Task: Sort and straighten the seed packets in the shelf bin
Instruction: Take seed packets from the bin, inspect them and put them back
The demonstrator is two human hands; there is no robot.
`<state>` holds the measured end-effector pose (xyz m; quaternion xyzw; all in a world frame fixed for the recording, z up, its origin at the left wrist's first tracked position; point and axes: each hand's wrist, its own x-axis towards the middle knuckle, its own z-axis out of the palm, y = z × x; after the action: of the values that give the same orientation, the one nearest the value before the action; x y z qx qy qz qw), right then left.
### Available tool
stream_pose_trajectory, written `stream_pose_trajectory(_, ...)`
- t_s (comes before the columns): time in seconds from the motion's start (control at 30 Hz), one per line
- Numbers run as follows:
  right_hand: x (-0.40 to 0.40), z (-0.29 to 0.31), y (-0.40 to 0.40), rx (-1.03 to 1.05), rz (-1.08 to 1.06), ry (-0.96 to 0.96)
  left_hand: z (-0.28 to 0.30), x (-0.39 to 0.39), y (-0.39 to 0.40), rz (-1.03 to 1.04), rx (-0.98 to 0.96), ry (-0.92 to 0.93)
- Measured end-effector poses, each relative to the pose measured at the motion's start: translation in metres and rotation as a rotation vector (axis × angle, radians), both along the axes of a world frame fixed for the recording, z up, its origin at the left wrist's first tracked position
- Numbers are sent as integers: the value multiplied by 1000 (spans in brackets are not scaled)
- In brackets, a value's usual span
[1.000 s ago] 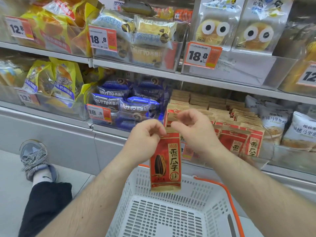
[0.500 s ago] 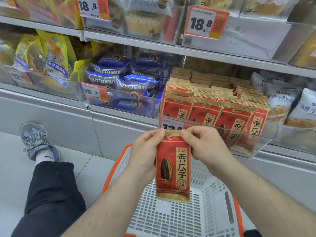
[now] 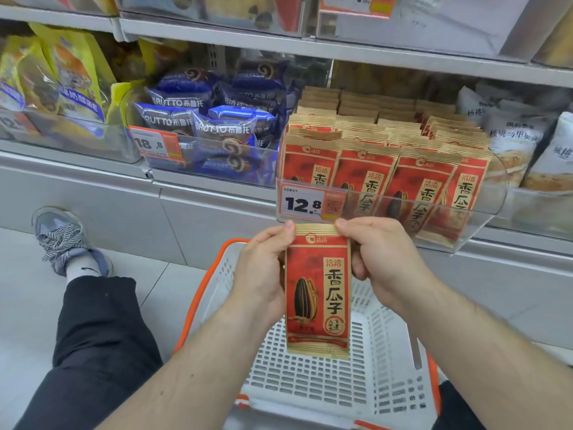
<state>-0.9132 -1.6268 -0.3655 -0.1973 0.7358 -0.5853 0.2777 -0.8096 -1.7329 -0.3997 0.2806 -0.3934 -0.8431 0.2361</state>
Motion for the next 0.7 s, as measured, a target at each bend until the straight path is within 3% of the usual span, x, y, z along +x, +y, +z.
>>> stream_pose_trajectory(0.3,-4,2,7,189,235,151,6,3,-9,31,77,1)
stream_pose_trajectory(0.7,-5,-1,5,101,164,87,-4,12,-2,-56,-10,-56)
